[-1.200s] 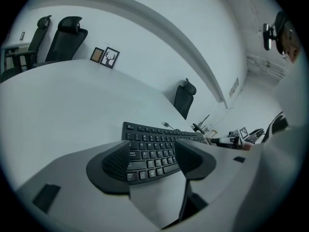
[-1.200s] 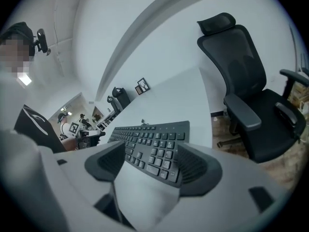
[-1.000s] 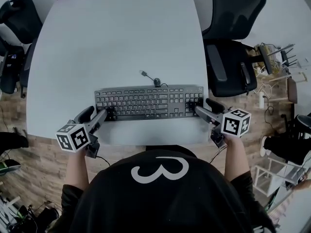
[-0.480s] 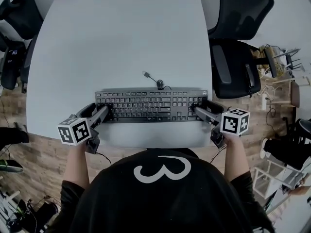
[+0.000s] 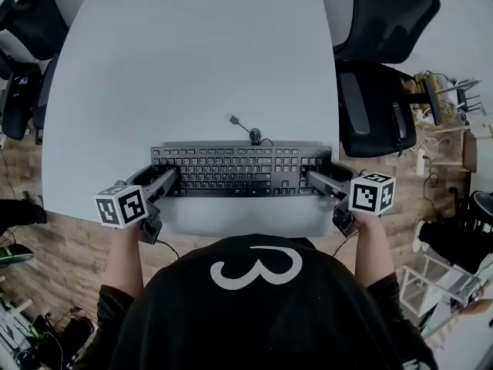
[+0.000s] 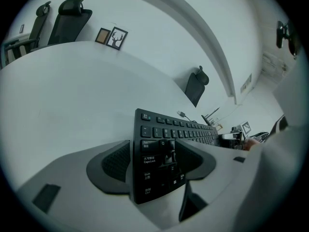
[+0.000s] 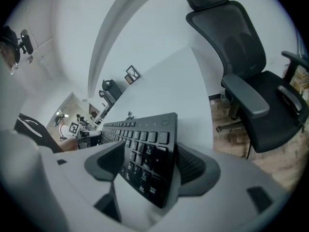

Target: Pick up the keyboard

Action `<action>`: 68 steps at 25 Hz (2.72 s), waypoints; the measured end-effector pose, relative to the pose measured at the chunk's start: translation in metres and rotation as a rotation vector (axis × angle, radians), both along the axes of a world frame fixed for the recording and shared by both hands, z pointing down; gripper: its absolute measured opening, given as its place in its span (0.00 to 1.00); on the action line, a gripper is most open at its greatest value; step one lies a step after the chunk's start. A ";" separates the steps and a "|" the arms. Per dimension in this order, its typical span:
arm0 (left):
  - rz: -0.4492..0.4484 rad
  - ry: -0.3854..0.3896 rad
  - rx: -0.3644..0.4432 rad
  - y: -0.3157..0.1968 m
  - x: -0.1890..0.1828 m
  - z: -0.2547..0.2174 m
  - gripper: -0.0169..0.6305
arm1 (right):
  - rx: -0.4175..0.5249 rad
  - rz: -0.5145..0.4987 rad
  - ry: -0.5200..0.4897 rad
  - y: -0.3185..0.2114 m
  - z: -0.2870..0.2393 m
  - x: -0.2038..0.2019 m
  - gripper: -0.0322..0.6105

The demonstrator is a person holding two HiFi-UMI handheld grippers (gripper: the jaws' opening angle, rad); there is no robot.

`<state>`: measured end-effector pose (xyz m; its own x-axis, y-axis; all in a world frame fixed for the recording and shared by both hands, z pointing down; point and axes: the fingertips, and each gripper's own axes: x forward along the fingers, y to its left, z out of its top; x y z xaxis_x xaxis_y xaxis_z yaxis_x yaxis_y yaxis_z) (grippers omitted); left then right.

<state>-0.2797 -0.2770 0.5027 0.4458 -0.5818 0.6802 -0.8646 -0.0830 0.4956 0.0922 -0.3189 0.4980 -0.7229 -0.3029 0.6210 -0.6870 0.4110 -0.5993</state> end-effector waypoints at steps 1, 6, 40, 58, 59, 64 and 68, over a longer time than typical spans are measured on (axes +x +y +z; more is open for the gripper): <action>0.001 0.000 -0.002 0.000 0.000 0.000 0.46 | -0.003 -0.002 -0.003 0.000 0.000 0.000 0.57; 0.020 -0.006 -0.012 -0.003 0.004 0.000 0.46 | -0.017 -0.028 0.002 0.002 -0.001 -0.001 0.57; -0.083 -0.013 -0.018 -0.002 0.002 -0.001 0.46 | 0.008 -0.006 0.009 -0.007 0.006 0.005 0.37; -0.096 -0.027 0.066 -0.007 0.003 -0.009 0.45 | 0.060 0.058 -0.032 -0.006 0.005 0.008 0.37; -0.102 -0.024 0.066 -0.007 0.002 -0.007 0.45 | 0.064 0.060 -0.033 -0.008 0.005 0.008 0.37; -0.106 0.002 0.101 -0.008 0.001 -0.003 0.45 | 0.124 0.082 -0.047 -0.009 -0.002 0.007 0.36; -0.118 0.013 0.127 -0.009 0.000 0.001 0.45 | 0.162 0.071 -0.042 -0.011 -0.006 0.006 0.37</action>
